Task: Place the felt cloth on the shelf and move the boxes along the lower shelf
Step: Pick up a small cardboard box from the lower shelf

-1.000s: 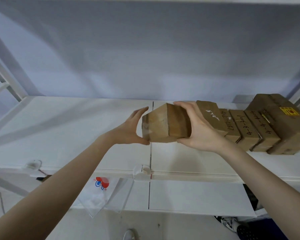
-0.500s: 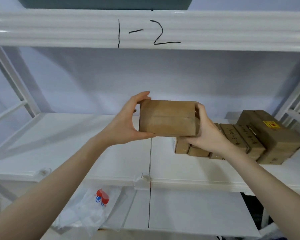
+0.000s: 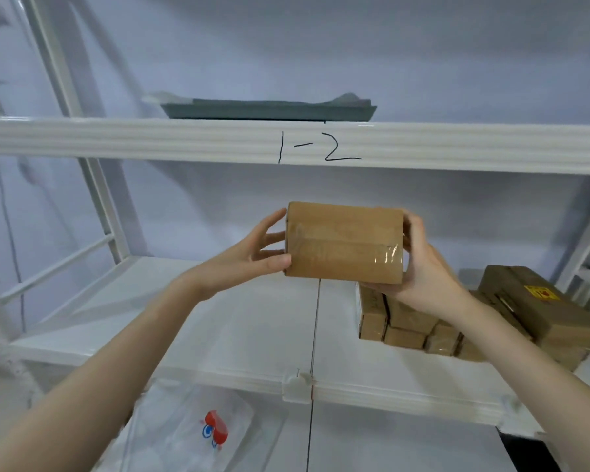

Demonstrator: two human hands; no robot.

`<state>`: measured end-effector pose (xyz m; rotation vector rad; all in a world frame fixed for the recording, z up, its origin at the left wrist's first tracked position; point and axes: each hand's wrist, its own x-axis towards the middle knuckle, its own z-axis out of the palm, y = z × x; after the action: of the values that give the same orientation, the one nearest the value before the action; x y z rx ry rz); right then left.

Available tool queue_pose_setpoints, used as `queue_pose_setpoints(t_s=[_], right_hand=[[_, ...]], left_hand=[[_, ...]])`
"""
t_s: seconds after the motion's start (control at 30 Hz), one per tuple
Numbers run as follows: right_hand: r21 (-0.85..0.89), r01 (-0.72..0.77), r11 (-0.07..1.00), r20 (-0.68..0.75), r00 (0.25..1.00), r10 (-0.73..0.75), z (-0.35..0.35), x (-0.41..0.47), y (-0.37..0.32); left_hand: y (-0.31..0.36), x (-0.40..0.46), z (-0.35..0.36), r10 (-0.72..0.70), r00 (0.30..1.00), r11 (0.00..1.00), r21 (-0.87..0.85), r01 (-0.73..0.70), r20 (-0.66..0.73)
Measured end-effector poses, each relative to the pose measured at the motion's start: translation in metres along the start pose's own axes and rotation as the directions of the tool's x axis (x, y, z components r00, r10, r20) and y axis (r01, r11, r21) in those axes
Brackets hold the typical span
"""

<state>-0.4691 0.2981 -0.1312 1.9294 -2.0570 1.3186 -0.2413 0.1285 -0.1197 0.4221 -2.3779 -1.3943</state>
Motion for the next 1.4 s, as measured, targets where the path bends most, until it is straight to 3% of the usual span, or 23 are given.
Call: queue_pose_setpoints(t_s=[0.5,0.6,0.7,0.8,0.93,1.1,1.23,1.4], right_hand=[[0.101,0.19,0.977,-0.019,0.982,-0.189,-0.008,0.003,-0.047],[0.262,0.083,0.961,0.046,0.994,-0.098,-0.013,0.003,-0.061],[0.488,-0.102,0.867,0.145,0.989,0.035,-0.017,0.007,-0.077],[0.55,-0.275,0.788,0.243,0.956,0.163,-0.021,0.015,-0.089],[0.581,-0.384,0.718,0.394,0.904,0.164,-0.029,0.021,-0.098],[0.605,-0.49,0.627,0.473,0.855,0.212,-0.031,0.036,-0.098],[0.697,-0.452,0.557,0.402,0.889,0.219,-0.035,0.049,-0.104],[0.736,-0.248,0.63,0.222,0.967,0.121,-0.043,0.063,-0.124]], left_hand=[[0.047,-0.053,0.0,0.071,0.984,0.995,0.083,-0.058,-0.161],[0.049,-0.059,-0.005,0.108,0.975,0.992,0.088,-0.092,-0.193],[0.055,-0.063,-0.005,0.117,0.979,0.989,0.107,-0.1,-0.169],[0.062,-0.063,-0.003,0.147,0.972,0.988,0.082,-0.134,-0.183],[0.066,-0.06,-0.011,0.149,0.945,0.989,0.061,-0.137,-0.291],[0.076,-0.054,-0.018,0.151,0.914,0.988,0.045,-0.145,-0.377],[0.083,-0.049,-0.024,0.189,0.874,0.982,0.07,-0.176,-0.449],[0.099,-0.041,-0.04,0.254,0.814,0.966,0.094,-0.242,-0.522]])
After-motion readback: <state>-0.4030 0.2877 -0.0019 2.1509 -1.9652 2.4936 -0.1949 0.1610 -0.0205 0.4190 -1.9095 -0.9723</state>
